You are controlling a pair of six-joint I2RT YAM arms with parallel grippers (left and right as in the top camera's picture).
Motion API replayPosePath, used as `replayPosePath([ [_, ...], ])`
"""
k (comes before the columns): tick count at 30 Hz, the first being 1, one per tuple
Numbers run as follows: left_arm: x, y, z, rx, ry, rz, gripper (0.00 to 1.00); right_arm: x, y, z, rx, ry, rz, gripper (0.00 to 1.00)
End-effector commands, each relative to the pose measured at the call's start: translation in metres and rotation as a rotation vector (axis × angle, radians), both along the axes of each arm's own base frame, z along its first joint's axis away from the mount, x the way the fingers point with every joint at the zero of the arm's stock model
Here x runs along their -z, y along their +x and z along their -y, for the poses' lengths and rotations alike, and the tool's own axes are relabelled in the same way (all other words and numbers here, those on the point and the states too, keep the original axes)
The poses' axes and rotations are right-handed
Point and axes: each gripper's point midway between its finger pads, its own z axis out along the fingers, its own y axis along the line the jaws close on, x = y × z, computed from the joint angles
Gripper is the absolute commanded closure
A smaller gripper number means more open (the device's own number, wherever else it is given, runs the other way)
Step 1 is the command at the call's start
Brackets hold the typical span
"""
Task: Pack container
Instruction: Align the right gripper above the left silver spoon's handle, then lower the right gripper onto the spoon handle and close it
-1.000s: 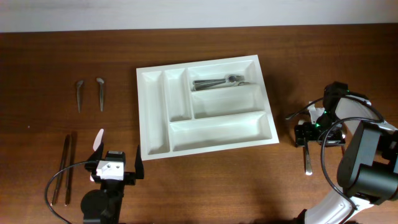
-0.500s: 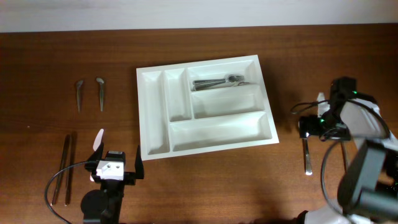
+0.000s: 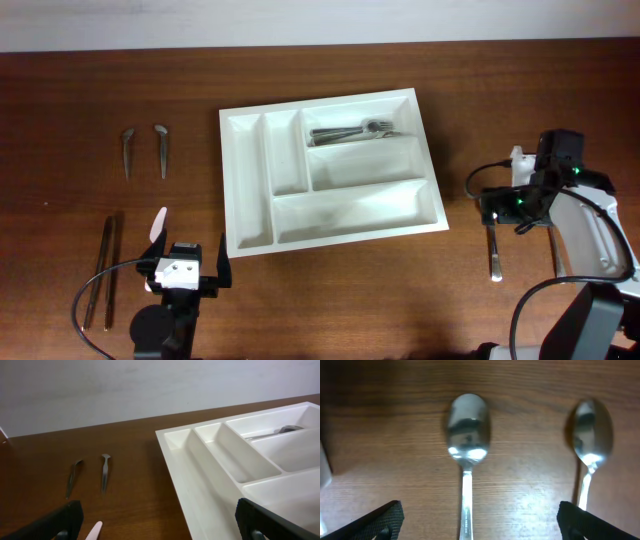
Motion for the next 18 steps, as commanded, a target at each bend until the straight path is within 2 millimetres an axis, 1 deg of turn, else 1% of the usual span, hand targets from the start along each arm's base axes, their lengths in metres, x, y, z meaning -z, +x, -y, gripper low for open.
replayPosePath([
  [1,0.001,0.0,0.0,0.002,0.015,0.005,0.01,0.009,0.001,-0.011,-0.17,0.022,-0.017,0.01],
  [4,0.001,0.0,0.0,0.002,0.015,0.005,0.01,0.014,0.0,-0.01,-0.178,0.026,-0.034,0.01],
  [8,0.001,0.0,0.0,0.002,0.015,0.005,0.01,0.028,-0.004,-0.01,-0.159,0.042,-0.086,0.01],
  [14,0.001,0.0,0.0,0.002,0.015,0.005,0.01,0.045,-0.01,-0.011,-0.049,0.072,-0.143,0.01],
  [18,0.001,0.0,0.0,0.002,0.015,0.005,0.01,0.049,-0.014,-0.012,0.008,0.088,-0.167,0.01],
])
